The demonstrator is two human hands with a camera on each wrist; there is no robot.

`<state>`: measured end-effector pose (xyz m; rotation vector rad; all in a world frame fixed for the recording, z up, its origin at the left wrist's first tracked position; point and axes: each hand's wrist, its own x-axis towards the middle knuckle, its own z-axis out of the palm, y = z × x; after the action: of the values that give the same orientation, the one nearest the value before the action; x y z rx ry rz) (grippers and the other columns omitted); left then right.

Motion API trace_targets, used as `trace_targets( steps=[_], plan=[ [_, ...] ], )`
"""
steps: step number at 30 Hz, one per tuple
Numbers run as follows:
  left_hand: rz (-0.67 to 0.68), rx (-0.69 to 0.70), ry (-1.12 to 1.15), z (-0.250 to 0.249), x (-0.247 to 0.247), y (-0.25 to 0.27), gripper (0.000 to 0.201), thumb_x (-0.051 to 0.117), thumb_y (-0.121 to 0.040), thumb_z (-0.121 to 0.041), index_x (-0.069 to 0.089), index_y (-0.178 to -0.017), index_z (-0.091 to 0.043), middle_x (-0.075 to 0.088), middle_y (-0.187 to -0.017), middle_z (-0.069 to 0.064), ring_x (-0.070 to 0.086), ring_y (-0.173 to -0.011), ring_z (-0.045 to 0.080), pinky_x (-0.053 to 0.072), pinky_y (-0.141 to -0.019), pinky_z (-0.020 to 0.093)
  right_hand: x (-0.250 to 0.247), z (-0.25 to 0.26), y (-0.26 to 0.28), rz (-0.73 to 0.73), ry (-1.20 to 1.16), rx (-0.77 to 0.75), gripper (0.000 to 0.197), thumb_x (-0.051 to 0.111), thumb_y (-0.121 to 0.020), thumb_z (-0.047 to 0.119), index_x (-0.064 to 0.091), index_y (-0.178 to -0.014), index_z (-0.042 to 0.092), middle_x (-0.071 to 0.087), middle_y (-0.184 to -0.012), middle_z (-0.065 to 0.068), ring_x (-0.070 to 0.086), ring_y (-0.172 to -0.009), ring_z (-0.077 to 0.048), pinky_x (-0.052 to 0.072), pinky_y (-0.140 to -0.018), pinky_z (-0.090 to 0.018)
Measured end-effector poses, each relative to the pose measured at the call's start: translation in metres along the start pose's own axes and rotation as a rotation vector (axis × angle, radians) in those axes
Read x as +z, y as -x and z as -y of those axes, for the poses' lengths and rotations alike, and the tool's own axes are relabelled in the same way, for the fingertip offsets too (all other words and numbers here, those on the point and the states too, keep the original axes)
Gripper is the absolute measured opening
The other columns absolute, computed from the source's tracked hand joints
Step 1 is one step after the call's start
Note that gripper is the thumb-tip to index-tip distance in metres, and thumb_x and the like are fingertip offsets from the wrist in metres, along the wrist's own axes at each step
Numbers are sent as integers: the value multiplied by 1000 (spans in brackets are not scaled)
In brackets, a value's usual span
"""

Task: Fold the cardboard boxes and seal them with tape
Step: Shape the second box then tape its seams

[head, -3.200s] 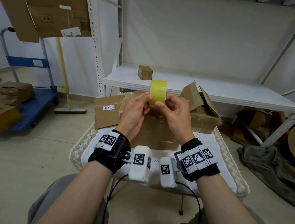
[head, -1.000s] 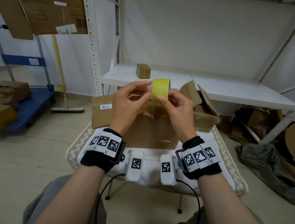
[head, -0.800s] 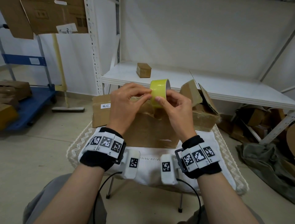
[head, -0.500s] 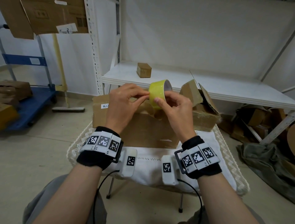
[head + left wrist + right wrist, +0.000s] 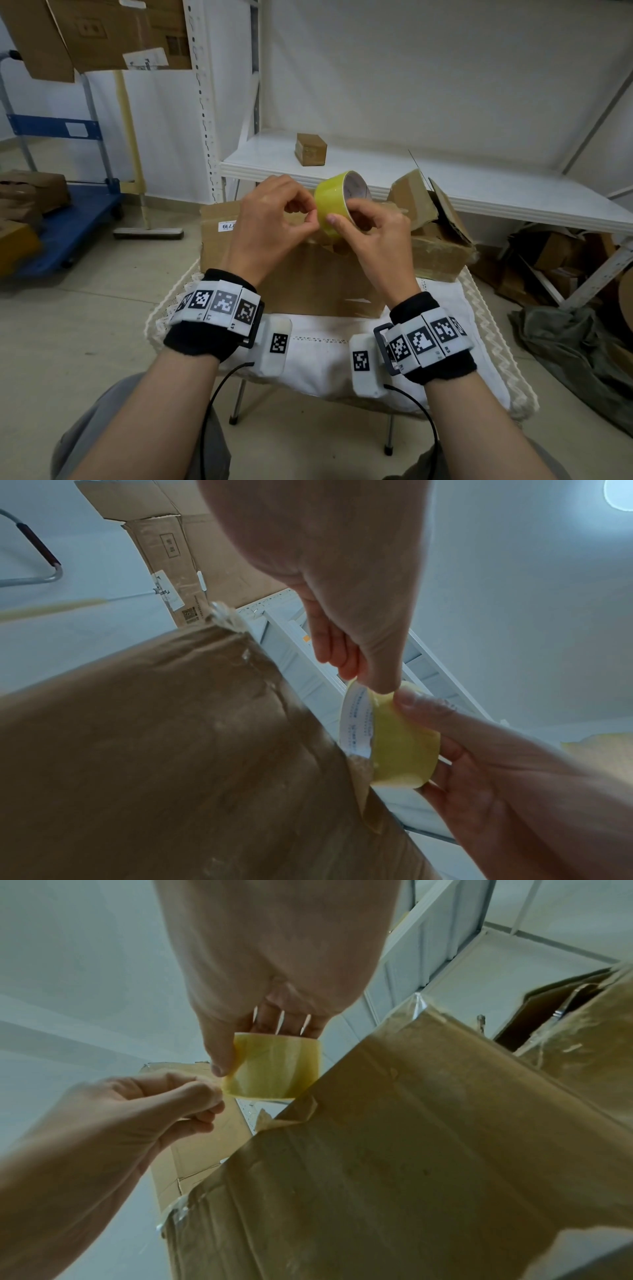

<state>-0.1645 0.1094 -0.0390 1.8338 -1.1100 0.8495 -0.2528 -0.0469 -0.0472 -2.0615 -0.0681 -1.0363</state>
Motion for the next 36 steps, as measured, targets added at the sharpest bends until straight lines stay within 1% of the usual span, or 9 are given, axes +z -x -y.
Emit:
trace_targets(
  steps=[5, 11, 16, 20, 22, 24, 30, 33, 36],
  plan=[
    [63, 29, 18, -4, 2, 1, 12, 76, -76, -8, 65, -79, -12, 60, -77, -3, 50, -73, 9, 44, -67, 17, 2, 0, -2, -69, 2, 18, 11, 77, -89, 24, 77, -91, 13, 71, -77, 3, 62, -70, -11, 50, -65, -30],
    [105, 59, 123, -11, 9, 3, 19, 81, -74, -14, 64, -78, -11, 59, -97, 2, 57, -93, 14, 50, -80, 27, -2, -2, -6, -157, -77, 97, 17, 76, -88, 28, 72, -78, 15, 63, -65, -2, 51, -60, -8, 43, -60, -32],
    [12, 3, 140, -15, 10, 2, 18, 80, -80, -8, 62, -82, -9, 63, -92, 4, 60, -86, 13, 52, -78, 25, -3, 4, -6, -103, -89, 83, 19, 72, -92, 34, 69, -76, 24, 60, -64, 15, 52, -62, 0, 43, -62, -24],
    [-134, -125, 233, -20, 6, -2, 17, 77, -85, -9, 60, -83, -9, 68, -84, 5, 67, -81, 15, 57, -77, 25, -6, 0, -6, 55, -16, 79, 26, 73, -87, 46, 74, -93, 21, 71, -90, 11, 64, -92, -9, 51, -91, -37],
    [-195, -183, 268, -18, 5, -4, 16, 75, -86, -9, 60, -84, -5, 69, -85, 5, 69, -83, 14, 58, -78, 28, -5, -5, -6, 126, 132, 20, 25, 75, -83, 36, 74, -99, 17, 70, -103, 7, 58, -111, -16, 33, -116, -47],
    [-242, -195, 280, -15, 5, -6, 15, 74, -88, -9, 60, -84, -4, 70, -88, 4, 70, -87, 13, 59, -79, 30, -4, -8, -6, 158, 208, -8, 19, 76, -84, 22, 74, -100, 12, 68, -102, 7, 56, -111, -14, 16, -124, -38],
    [-283, -94, 147, -6, 2, -6, 16, 73, -90, -13, 61, -85, -4, 70, -82, 6, 72, -83, 14, 61, -74, 33, -1, -8, -5, 71, 183, -25, 13, 72, -89, 23, 74, -98, 14, 73, -91, 6, 63, -85, -8, 24, -122, -41],
    [-257, -59, 124, -7, 2, -5, 16, 72, -90, -12, 60, -84, -3, 70, -82, 6, 70, -79, 17, 60, -74, 34, 2, -5, -4, 54, 140, -12, 16, 70, -88, 25, 75, -100, 16, 72, -90, 4, 62, -86, -15, 46, -99, -53],
    [-199, -48, 140, -8, -1, -6, 15, 71, -90, -9, 58, -85, -6, 69, -84, 5, 66, -79, 13, 57, -76, 28, 3, -4, -5, 34, 111, 27, 15, 71, -90, 21, 74, -104, 16, 71, -91, 1, 61, -87, -17, 51, -81, -43]
  ],
)
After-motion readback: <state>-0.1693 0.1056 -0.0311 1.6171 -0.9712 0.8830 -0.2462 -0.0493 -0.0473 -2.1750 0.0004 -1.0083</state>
